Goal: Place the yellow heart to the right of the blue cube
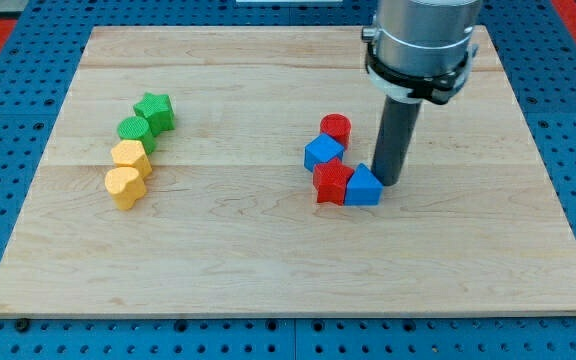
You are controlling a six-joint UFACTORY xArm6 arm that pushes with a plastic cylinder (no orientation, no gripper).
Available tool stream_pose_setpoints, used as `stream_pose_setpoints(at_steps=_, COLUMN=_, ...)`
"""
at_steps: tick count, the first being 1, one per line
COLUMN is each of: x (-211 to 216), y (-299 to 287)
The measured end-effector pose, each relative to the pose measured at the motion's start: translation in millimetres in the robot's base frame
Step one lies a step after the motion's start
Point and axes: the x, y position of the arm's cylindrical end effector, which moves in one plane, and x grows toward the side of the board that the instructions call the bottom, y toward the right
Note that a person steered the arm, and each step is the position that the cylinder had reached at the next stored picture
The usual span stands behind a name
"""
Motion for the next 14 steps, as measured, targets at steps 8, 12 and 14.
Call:
stream_pose_setpoints(at_steps=8, x=52.3, y=-6.0)
stream_pose_setpoints(at_steps=12, x=55.8, y=-345.2)
stream_pose_setpoints(at_steps=14, x=6.6, y=-332.6)
